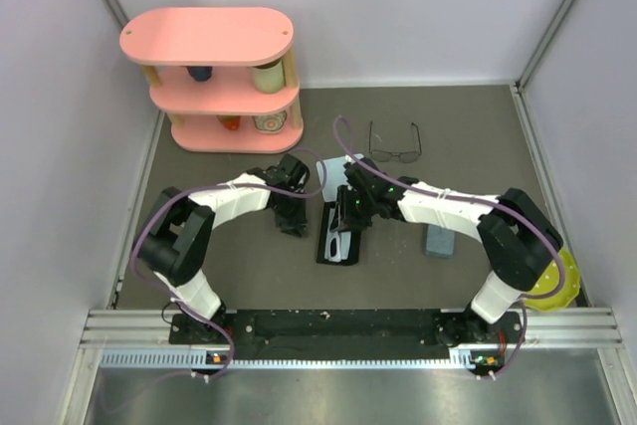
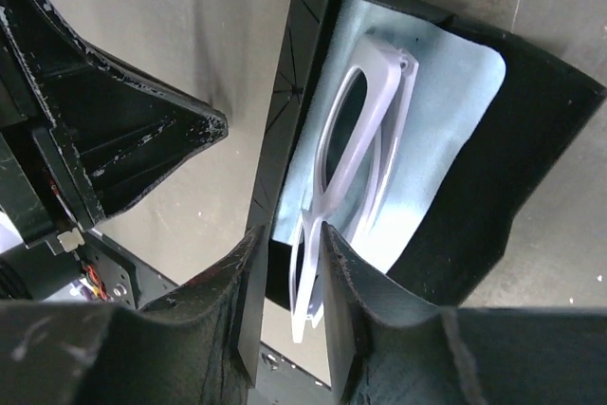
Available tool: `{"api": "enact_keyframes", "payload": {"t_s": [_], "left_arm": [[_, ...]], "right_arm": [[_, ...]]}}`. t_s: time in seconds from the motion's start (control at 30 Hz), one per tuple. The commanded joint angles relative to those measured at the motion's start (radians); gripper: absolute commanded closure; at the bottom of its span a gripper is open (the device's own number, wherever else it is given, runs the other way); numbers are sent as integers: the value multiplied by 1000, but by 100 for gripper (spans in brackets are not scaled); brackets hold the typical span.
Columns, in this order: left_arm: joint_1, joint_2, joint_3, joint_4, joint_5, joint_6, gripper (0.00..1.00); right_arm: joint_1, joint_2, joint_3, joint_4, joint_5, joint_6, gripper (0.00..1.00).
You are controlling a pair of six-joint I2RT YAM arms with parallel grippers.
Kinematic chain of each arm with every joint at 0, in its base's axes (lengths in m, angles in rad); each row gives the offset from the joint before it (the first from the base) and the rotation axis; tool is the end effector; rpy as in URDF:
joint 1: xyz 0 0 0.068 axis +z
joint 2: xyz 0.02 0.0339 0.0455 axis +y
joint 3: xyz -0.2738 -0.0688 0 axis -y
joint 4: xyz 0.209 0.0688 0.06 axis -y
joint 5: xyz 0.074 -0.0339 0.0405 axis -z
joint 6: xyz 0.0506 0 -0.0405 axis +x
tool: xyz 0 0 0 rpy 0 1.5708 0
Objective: Organize the sunglasses
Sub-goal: Adjust the sunglasses in the sunglasses case.
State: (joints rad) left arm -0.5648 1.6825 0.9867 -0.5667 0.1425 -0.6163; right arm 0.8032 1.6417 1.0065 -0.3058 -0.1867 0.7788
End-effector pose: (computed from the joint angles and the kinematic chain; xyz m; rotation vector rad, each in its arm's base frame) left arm 0.2386 -0.1597 0.1794 -0.0430 2.9339 -0.4278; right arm 0.2127 0.2340 0.2109 -0.1159 2.7128 0.8073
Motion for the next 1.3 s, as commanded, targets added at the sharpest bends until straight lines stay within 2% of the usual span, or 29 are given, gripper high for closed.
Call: {"api": "enact_keyframes", "payload": {"t_s": [0.0,0.2,0.3,0.53,0.7,0.87,1.27], "left_arm": [[26,9,27,45,60,18,76],[49,16,-11,108,175,-3,77],[55,17,-23,117,192,-10,78],[63,20,-45,139,232,-22,79],[65,32,-59,154,258,-36,80],[66,45,-63,172,281,-53,81],[66,57,-60,177,289,-66,83]], "right_arm": [[10,36,57,25,-7,5,73],[8,64,50,27,-19,19,82],[5,78,37,37,-25,36,82],[-1,38,-35,146,-7,73,100],[-4,-14,-92,208,16,89,100],[-13,-57,-186,361,15,164,100],[-35,-117,-209,401,53,237,100]]}}
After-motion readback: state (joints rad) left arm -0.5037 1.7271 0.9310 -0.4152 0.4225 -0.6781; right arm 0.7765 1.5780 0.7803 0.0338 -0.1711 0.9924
